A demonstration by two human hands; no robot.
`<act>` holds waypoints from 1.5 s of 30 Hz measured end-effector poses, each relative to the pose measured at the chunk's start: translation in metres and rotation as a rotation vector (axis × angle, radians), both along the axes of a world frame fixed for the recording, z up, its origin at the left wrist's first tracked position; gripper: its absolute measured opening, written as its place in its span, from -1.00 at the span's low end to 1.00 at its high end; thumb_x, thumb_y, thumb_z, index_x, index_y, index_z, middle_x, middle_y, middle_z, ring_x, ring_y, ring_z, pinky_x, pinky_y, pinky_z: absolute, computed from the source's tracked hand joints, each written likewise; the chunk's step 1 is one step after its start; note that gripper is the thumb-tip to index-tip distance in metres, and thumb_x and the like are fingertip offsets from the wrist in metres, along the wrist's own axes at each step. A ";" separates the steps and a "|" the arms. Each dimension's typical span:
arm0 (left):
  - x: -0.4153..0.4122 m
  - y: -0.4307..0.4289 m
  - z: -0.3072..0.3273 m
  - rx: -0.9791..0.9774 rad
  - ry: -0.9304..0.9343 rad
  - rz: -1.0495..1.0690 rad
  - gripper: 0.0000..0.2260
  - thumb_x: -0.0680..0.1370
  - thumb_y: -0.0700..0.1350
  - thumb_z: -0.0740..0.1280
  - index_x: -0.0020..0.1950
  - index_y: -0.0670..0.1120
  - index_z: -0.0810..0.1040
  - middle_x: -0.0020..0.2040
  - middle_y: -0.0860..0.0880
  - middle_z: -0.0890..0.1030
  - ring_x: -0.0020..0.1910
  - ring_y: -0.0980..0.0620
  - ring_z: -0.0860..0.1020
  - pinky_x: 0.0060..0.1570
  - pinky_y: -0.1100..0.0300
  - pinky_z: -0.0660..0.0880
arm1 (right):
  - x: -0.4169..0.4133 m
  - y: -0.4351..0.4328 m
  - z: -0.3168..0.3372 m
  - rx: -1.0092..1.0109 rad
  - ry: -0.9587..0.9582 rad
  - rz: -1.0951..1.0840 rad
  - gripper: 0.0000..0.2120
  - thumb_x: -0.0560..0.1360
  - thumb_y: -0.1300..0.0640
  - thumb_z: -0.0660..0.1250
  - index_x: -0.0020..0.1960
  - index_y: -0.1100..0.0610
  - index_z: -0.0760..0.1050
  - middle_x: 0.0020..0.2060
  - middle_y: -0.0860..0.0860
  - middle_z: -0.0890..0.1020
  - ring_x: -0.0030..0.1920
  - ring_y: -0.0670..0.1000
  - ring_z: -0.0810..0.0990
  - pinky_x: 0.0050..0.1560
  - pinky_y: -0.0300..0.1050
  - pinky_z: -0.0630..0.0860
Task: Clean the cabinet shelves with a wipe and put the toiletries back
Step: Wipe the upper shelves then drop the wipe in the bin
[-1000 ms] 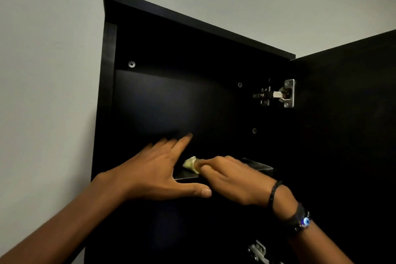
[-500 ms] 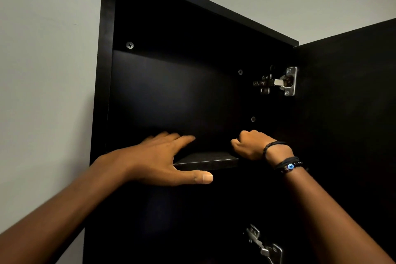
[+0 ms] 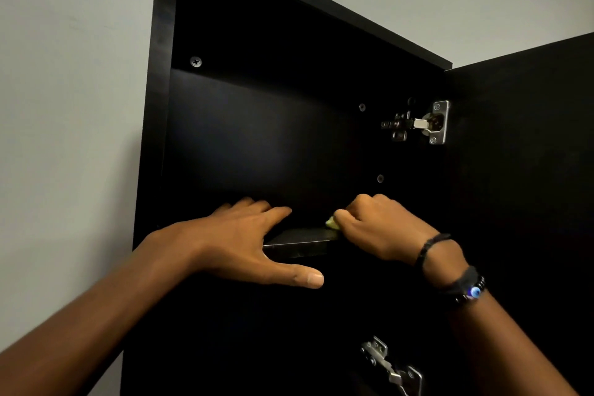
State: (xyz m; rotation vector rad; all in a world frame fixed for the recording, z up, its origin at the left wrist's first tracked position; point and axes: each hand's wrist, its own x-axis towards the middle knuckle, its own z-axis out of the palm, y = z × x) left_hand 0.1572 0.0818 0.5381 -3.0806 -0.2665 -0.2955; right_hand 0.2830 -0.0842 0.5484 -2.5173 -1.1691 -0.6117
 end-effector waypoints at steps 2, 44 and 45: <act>-0.001 -0.001 0.000 -0.007 0.015 -0.001 0.00 0.20 0.59 0.14 0.52 0.18 -0.07 0.49 0.14 0.12 0.45 0.09 0.11 0.43 0.05 0.10 | 0.021 -0.008 0.003 -0.017 -0.012 -0.189 -0.69 0.54 -0.04 0.09 -0.19 0.15 0.44 0.05 0.23 0.57 0.05 0.24 0.53 -0.05 -0.05 0.39; -0.020 -0.002 0.008 0.430 0.048 0.140 0.02 0.24 0.60 0.02 0.53 0.03 -0.01 0.50 0.02 0.13 0.47 0.00 0.12 0.43 -0.03 0.07 | 0.011 0.004 -0.008 -0.027 0.201 0.478 -0.63 0.58 0.15 0.08 -0.20 -0.15 0.56 -0.30 -0.13 0.55 -0.30 -0.18 0.50 -0.26 -0.27 0.40; -0.028 -0.003 0.009 0.526 0.068 0.178 0.05 0.22 0.61 0.03 0.53 0.00 0.01 0.50 0.00 0.14 0.46 -0.03 0.13 0.41 -0.05 0.07 | 0.007 0.005 -0.007 -0.028 0.230 0.525 -0.63 0.58 0.16 0.07 -0.26 -0.07 0.54 -0.37 -0.12 0.49 -0.35 -0.16 0.45 -0.29 -0.22 0.38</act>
